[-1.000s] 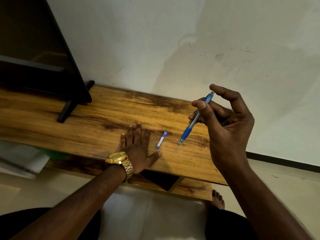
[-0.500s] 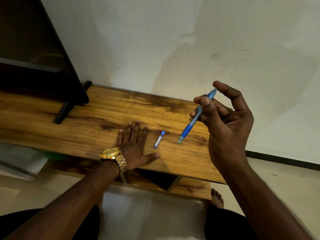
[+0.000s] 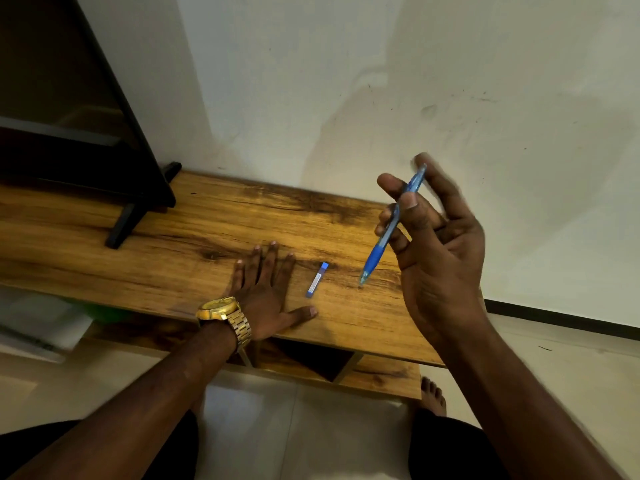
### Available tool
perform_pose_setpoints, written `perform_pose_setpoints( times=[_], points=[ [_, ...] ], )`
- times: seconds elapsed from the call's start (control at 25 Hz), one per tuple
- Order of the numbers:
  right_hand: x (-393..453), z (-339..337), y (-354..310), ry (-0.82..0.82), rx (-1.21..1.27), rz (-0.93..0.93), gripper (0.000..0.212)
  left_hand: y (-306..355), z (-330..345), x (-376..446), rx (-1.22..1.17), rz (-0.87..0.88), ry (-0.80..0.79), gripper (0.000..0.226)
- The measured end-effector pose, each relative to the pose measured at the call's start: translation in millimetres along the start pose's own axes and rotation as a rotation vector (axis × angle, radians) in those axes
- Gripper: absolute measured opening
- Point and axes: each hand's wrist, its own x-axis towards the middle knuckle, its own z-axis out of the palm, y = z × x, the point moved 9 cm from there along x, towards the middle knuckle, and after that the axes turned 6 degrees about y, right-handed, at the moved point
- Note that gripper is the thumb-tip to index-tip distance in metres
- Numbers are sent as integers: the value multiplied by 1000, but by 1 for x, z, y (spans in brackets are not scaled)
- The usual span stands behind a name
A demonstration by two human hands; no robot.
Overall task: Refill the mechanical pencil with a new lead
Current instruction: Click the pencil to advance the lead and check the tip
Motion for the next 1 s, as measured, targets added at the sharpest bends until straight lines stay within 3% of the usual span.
perform_pose_setpoints(
  times=[0.16, 0.2, 0.32, 0.72, 1.0],
  points=[
    [-5, 5, 14, 38, 250, 235, 22, 0, -1, -1, 2, -8, 6, 126],
    [-7, 6, 15, 38, 312, 279, 22, 0, -2, -1, 3, -9, 10, 125],
    [-13, 8, 18, 23, 423, 375, 54, -1, -1, 0, 7, -10, 1, 125],
    [-8, 4, 8, 59, 556, 328, 44, 2, -5, -2, -6, -12, 2, 124],
    [-8, 6, 4, 41, 544, 321, 52, 5, -7, -3, -5, -12, 5, 123]
  ],
)
